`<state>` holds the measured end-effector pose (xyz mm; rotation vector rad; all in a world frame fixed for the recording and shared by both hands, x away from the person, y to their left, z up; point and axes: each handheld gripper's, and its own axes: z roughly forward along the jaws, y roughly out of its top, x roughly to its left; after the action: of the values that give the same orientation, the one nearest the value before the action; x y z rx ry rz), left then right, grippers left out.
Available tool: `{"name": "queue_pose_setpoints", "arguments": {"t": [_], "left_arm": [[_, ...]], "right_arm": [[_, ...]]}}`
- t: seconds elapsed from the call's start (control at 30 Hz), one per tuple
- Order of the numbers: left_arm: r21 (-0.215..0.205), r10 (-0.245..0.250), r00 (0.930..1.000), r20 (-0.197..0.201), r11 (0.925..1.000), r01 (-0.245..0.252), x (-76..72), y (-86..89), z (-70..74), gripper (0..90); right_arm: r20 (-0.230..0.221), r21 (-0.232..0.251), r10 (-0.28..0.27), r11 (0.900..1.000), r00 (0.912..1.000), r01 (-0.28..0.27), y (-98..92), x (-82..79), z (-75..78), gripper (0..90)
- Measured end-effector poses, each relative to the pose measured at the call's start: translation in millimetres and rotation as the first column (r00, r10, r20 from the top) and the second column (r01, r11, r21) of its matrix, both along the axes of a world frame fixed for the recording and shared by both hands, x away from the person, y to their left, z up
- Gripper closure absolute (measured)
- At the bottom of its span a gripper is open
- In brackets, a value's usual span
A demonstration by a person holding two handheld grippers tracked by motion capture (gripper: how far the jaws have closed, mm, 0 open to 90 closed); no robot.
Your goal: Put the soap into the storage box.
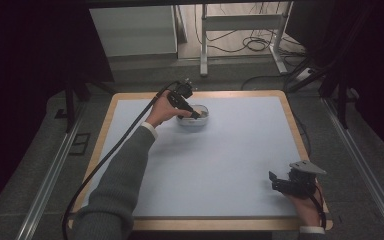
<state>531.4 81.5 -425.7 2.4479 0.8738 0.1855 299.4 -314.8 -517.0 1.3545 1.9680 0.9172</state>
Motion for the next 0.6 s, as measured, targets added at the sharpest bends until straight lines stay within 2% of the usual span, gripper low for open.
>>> {"name": "queue_pose_setpoints", "arguments": {"t": [0.2, 0.6], "left_arm": [[-0.004, 0.011, 0.9998, 0.018, 0.9999, -0.011, -17.5, 11.4, 7.2, 22.8], [-0.016, 0.041, 0.9990, 0.014, 0.9990, -0.041, -60.6, 43.6, 7.7, 22.5]], "right_arm": [[0.005, 0.000, 0.002, 1.000, 1.0000, -0.002, 0.0, -0.8, 1.4, 8.4], [0.007, 0.002, 0.003, 1.000, 1.0000, -0.003, 0.7, -0.9, 1.6, 8.4]]}}
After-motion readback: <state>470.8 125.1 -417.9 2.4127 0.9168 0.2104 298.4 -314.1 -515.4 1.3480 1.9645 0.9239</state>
